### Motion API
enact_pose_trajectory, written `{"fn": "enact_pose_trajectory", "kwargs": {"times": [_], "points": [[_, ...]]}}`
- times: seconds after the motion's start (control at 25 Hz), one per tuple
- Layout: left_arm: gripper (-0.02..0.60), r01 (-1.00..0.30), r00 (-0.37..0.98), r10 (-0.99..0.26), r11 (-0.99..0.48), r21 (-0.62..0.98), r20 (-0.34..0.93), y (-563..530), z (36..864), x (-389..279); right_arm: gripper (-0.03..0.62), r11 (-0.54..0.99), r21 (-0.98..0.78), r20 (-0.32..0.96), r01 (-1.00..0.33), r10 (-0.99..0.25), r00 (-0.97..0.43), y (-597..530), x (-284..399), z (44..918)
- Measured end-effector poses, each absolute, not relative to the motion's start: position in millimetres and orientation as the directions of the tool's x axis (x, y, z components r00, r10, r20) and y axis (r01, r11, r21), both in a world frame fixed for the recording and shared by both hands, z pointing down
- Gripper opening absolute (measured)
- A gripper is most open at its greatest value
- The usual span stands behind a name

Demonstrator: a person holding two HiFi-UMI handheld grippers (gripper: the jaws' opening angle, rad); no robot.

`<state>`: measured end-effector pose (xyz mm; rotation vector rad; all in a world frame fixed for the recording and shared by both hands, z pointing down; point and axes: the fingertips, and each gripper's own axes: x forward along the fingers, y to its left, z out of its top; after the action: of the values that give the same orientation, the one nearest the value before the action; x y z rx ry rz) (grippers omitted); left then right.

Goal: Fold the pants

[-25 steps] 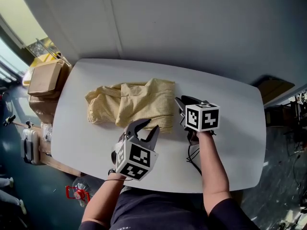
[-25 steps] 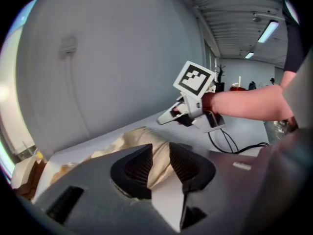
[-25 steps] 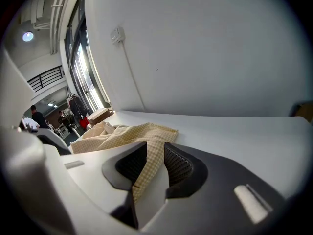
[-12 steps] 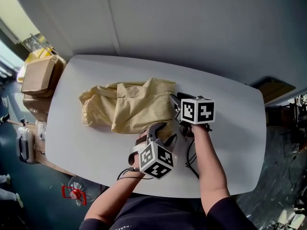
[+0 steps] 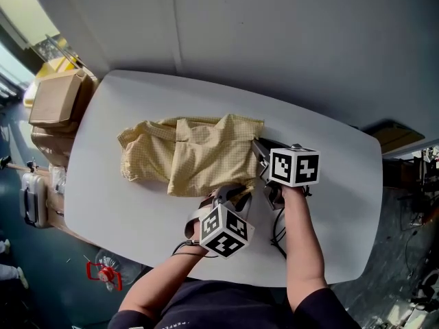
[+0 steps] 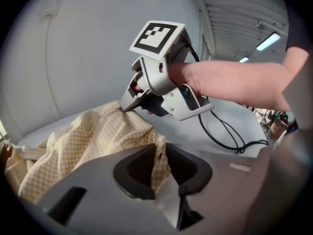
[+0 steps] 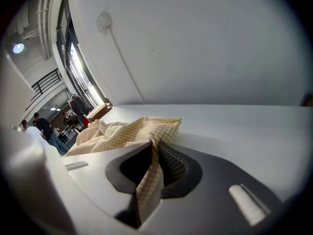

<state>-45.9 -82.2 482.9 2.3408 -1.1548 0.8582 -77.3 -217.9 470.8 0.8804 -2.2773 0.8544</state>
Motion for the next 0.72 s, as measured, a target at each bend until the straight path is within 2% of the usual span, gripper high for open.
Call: {"fn": "enact_pose_trajectory", "kwargs": {"times": [0.16, 0.36, 0.56, 0.72], "points": [[0.048, -0.798, 0.544, -0.604, -0.586, 0.139, 0.582, -77.0, 437.8, -60.3, 0.044, 0.631, -0.351, 0.623, -0.691, -0.394, -0.676, -208.4, -93.5, 425.8], [0.048, -0.822, 0.545, -0.693, -0.553, 0.137, 0.472, -66.3, 377.0, -101.3, 0.043, 0.67, -0.383, 0.53, -0.636, -0.405, -0.745, -194.8, -137.8, 361.4], [0.048, -0.87, 0.48, -0.766, -0.479, 0.118, 0.428, -51.1, 350.2, -174.9, 0.043, 0.723, -0.37, 0.474, -0.583, -0.393, -0.788, -177.3, -210.7, 327.0], [0.049, -0.914, 0.397, -0.809, -0.391, 0.107, 0.433, -31.4, 347.7, -243.7, 0.044, 0.78, -0.384, 0.417, -0.494, -0.33, -0.847, -155.2, -280.1, 316.2]]}}
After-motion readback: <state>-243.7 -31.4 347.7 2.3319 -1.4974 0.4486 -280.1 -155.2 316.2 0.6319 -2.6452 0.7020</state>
